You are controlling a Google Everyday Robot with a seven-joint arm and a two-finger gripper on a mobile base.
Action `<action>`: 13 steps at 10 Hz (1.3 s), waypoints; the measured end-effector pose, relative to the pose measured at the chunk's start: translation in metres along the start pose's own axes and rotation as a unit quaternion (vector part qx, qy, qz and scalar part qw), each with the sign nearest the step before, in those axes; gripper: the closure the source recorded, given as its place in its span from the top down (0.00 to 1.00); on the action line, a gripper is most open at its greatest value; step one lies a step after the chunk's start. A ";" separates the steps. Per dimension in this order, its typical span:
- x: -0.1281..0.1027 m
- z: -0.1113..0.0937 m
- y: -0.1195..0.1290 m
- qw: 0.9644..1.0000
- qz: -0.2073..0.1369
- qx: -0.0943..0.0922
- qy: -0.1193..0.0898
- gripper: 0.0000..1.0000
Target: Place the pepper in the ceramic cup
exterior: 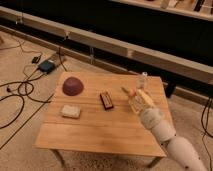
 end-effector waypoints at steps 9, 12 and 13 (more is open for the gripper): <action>-0.056 0.022 0.004 0.992 0.103 -0.058 0.038 0.00; -0.063 0.031 -0.007 0.987 0.138 -0.063 0.052 0.00; -0.064 0.034 -0.010 0.985 0.147 -0.064 0.055 0.00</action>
